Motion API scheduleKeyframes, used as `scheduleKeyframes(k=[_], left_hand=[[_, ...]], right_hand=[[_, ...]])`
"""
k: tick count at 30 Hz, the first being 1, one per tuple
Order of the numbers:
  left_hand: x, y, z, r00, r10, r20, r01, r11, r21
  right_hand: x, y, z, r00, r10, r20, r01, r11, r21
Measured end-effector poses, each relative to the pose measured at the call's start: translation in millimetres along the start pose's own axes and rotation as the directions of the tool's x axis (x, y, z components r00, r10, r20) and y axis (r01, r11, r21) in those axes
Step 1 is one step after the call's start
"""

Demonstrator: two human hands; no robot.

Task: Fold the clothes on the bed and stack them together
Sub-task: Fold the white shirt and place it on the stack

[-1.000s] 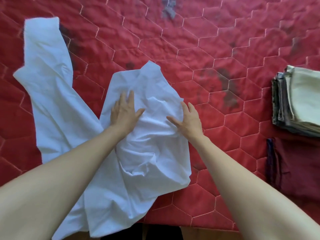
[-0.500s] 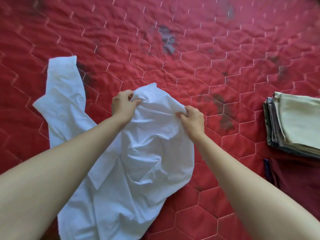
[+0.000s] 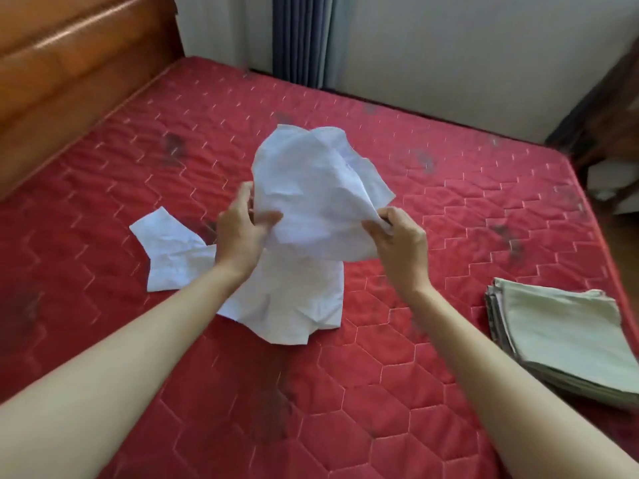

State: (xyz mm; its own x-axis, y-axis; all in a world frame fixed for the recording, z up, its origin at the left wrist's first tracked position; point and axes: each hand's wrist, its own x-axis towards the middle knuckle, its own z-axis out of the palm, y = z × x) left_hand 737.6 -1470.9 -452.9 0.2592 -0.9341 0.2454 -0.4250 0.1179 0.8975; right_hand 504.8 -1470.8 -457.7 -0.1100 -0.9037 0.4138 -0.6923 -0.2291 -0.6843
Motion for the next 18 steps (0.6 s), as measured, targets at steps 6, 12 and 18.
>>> scheduleKeyframes(k=[6,12,18], left_hand=[[-180,-103,-15,0.872,-0.160,0.463,-0.111,0.856,0.505],[-277,-163,-37,0.747,-0.515,0.421,-0.116,0.523,0.845],[-248,-143,-7,0.778,-0.365,0.511,-0.220,0.604,0.766]], right_hand=[[-190,82,-14,0.768,0.266,0.582,-0.066,0.938,-0.341],[-277,117,-19,0.586,0.437,0.683,-0.045,0.858,-0.511],[-246,100,12,0.694,0.278,0.665,0.049,0.903,-0.428]])
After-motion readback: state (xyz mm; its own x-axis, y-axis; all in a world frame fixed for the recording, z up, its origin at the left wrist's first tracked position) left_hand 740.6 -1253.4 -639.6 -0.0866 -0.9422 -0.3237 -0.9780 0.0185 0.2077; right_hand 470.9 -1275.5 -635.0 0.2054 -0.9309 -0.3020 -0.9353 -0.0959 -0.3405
